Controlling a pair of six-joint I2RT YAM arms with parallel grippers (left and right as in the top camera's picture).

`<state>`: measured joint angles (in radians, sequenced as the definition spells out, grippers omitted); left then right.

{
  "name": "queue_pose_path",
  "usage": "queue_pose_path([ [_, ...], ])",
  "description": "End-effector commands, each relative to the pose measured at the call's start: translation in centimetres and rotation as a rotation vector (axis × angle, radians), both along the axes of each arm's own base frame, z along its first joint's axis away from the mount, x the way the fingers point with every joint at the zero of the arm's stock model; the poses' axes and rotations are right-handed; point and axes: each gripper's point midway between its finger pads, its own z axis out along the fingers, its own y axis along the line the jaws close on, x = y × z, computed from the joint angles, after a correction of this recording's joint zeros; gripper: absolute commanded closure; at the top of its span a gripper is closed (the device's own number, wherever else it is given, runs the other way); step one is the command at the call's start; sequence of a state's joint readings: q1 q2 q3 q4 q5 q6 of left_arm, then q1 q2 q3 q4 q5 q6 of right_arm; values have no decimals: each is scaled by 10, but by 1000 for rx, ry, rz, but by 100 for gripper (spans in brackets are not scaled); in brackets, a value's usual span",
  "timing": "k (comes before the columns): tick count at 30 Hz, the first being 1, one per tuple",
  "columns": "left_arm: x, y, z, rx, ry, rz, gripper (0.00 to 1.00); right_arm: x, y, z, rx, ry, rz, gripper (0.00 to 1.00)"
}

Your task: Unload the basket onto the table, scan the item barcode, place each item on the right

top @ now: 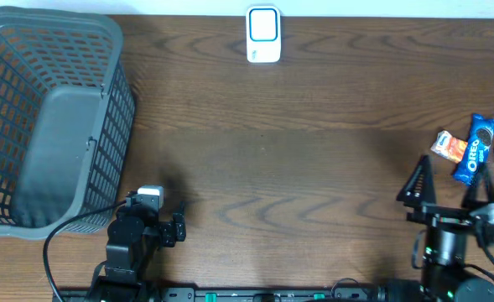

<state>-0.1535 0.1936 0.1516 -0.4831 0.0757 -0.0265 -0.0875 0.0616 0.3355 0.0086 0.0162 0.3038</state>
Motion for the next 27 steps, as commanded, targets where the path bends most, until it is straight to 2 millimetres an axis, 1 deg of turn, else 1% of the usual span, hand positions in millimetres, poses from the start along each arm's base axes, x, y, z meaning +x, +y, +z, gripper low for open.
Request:
queue_pose_path([
  [1,-1,1,-6,1,10,6,10,6,-3,-25,60,16,4,1],
  [6,-1,1,-6,1,10,6,10,17,-8,-61,71,68,-23,1],
  [11,-1,1,-6,1,10,6,10,25,-9,-93,77,136,-25,1],
  [19,-1,1,-6,1,10,6,10,33,-10,-135,84,228,-27,1],
  [22,-1,1,-6,1,10,6,10,33,-10,-166,94,348,-32,1],
  [27,-1,1,-6,1,10,6,10,33,-10,-165,90,345,-31,1],
])
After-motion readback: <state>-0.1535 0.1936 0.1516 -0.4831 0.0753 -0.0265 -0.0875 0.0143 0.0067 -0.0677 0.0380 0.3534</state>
